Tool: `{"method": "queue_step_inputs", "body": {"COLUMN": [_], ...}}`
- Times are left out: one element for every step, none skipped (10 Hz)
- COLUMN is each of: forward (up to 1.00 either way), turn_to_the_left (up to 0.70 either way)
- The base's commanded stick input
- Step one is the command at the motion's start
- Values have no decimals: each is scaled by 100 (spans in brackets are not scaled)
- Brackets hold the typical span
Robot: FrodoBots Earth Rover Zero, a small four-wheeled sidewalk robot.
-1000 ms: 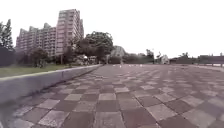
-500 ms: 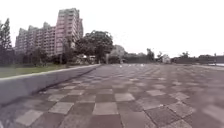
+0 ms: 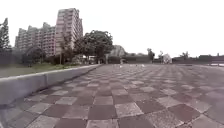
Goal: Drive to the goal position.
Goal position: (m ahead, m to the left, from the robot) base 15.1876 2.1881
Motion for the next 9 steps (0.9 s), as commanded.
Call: {"method": "queue_step_inputs", "body": {"forward": [100, 100, 100, 100, 100, 100, 100, 100, 100], "turn_to_the_left": [0, 0, 0, 0, 0, 0, 0, 0, 0]}}
